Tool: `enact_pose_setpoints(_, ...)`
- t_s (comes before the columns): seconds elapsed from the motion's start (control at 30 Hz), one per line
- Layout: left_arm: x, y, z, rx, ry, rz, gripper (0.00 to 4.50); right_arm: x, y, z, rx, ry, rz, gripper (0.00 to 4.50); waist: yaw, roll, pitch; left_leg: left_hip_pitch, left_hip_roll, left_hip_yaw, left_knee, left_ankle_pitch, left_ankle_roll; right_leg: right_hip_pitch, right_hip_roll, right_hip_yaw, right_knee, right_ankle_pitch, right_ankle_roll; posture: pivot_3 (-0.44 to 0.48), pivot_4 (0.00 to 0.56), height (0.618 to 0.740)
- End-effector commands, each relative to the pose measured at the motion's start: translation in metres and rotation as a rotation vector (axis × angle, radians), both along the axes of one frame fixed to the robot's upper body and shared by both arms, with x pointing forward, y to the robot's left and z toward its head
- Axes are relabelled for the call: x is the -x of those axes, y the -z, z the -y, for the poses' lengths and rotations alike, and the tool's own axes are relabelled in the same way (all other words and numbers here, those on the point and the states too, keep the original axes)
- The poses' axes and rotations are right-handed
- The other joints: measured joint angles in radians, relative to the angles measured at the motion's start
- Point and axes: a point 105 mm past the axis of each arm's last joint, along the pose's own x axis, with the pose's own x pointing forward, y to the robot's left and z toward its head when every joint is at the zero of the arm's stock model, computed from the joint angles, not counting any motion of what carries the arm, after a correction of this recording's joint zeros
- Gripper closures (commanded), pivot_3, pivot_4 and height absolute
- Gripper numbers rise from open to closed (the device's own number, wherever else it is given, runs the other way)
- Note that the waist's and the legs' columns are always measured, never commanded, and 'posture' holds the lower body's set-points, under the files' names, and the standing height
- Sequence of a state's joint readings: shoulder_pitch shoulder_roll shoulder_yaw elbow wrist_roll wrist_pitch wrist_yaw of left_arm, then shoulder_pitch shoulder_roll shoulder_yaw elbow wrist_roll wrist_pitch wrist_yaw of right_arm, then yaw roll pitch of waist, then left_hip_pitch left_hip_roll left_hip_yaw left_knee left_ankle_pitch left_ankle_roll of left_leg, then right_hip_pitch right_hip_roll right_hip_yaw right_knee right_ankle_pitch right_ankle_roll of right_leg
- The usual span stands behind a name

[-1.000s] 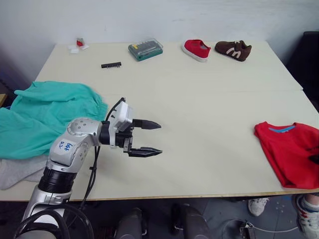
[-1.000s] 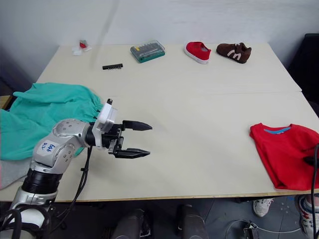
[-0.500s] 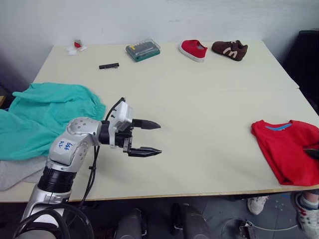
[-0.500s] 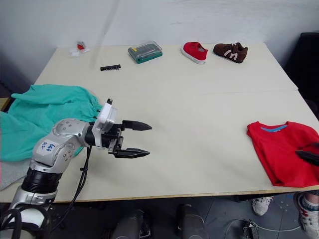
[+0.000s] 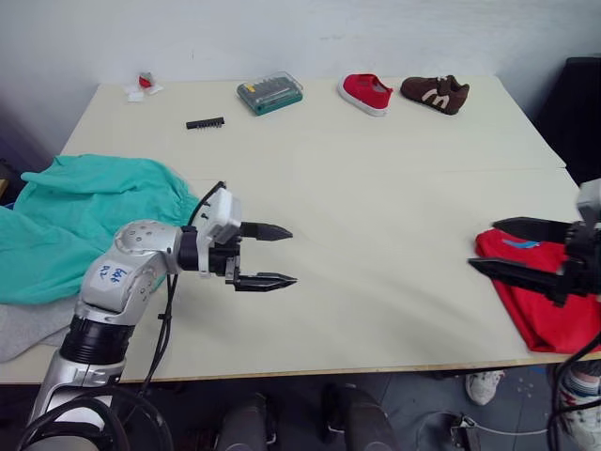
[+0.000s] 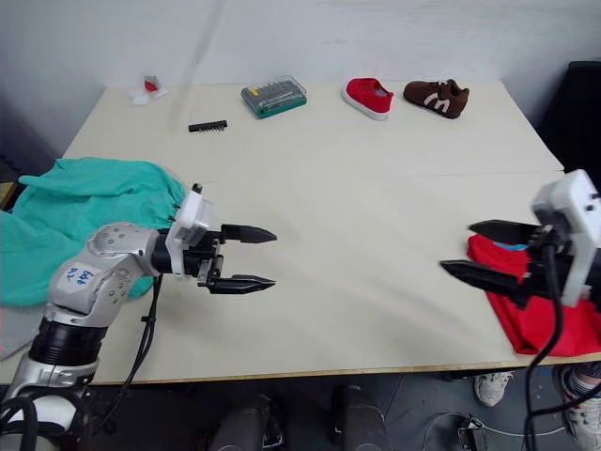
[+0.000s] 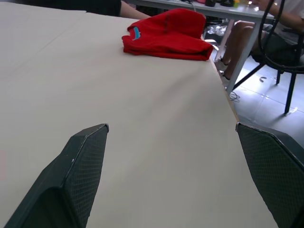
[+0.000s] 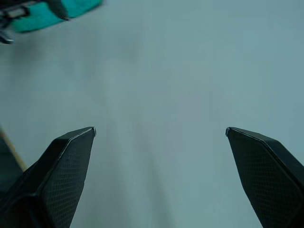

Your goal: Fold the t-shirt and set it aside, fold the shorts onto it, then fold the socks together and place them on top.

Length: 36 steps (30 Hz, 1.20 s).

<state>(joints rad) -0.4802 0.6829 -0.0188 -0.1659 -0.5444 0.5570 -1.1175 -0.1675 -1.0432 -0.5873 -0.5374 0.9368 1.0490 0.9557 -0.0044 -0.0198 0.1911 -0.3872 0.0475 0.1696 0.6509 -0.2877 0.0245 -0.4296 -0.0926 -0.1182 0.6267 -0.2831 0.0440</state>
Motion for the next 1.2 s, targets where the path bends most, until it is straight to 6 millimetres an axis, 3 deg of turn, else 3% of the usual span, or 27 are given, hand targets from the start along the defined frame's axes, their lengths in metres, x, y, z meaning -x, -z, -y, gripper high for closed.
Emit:
enact_pose_setpoints(0.03, 0.004, -0.011, -0.03, 0.003, -0.169, 0.039, 0.0, 0.007, -0.006, -0.054, -0.079, -0.251, 0.051, 0.02, -0.015, -0.002, 0.001, 0.0, 0.001, 0.001, 0.0, 0.0, 0.0, 0.0, 0.0, 0.0, 0.0, 0.0, 0.0, 0.0, 0.15, 0.74)
enact_pose_setpoints(0.17, 0.02, -0.003, -0.068, -0.048, -0.36, 0.031, 0.0, 0.008, -0.008, -0.076, -0.122, -0.364, 0.054, 0.02, -0.021, -0.003, 0.002, -0.001, 0.0, 0.0, -0.001, 0.0, -0.001, -0.001, -0.001, 0.0, 0.0, 0.0, -0.001, 0.0, 0.15, 0.74)
enact_pose_setpoints(0.33, 0.044, 0.02, -0.121, -0.171, -0.632, 0.044, 0.0, 0.003, -0.002, -0.085, -0.129, -0.409, 0.048, 0.02, -0.021, -0.003, 0.002, -0.002, 0.0, 0.0, -0.001, -0.003, 0.0, -0.001, -0.003, -0.001, -0.002, 0.0, -0.001, 0.0, 0.15, 0.74)
enact_pose_setpoints(0.47, 0.046, 0.028, -0.165, -0.302, -0.809, 0.111, 0.0, 0.001, -0.001, -0.091, -0.141, -0.436, 0.049, 0.02, -0.016, -0.003, 0.001, -0.002, 0.0, 0.0, 0.0, -0.008, -0.002, -0.001, -0.004, -0.002, -0.003, 0.0, -0.001, 0.0, 0.15, 0.74)
enact_pose_setpoints(0.6, 0.041, 0.04, -0.185, -0.458, -0.801, 0.154, 0.0, -0.001, 0.001, -0.093, -0.137, -0.444, 0.049, 0.02, -0.014, -0.003, 0.001, -0.002, 0.0, 0.0, -0.001, -0.009, 0.0, -0.003, -0.004, -0.002, -0.004, 0.001, -0.005, 0.0, 0.15, 0.74)
enact_pose_setpoints(0.73, 0.027, 0.043, -0.199, -0.539, -0.844, 0.181, 0.0, 0.0, 0.004, -0.094, -0.129, -0.443, 0.056, 0.02, -0.015, -0.003, 0.001, -0.003, 0.001, 0.0, -0.003, -0.009, 0.0, -0.005, -0.004, -0.002, -0.004, 0.001, -0.005, 0.0, 0.15, 0.74)
enact_pose_setpoints(0.9, 0.024, 0.053, -0.213, -0.614, -0.843, 0.171, 0.0, 0.001, 0.004, -0.092, -0.134, -0.423, 0.07, 0.02, -0.026, -0.003, 0.001, -0.009, 0.001, 0.002, -0.004, -0.004, -0.002, -0.014, -0.004, -0.002, 0.0, 0.0, -0.006, 0.0, 0.15, 0.74)
enact_pose_setpoints(1.0, 0.024, 0.057, -0.216, -0.616, -0.837, 0.144, 0.56, 0.003, 0.005, -0.093, -0.136, -0.422, 0.073, 0.0, -0.026, -0.003, 0.001, -0.009, 0.001, 0.004, -0.004, -0.004, -0.001, -0.015, -0.004, -0.002, 0.0, 0.0, -0.006, 0.0, 0.15, 0.74)
enact_pose_setpoints(1.2, 0.02, 0.06, -0.216, -0.577, -0.838, 0.112, 2.37, 0.003, 0.005, -0.092, -0.131, -0.41, 0.086, 0.0, -0.024, -0.003, 0.001, -0.009, 0.001, 0.004, -0.003, -0.007, -0.001, -0.015, -0.004, -0.002, 0.001, 0.001, -0.007, 0.0, 0.15, 0.74)
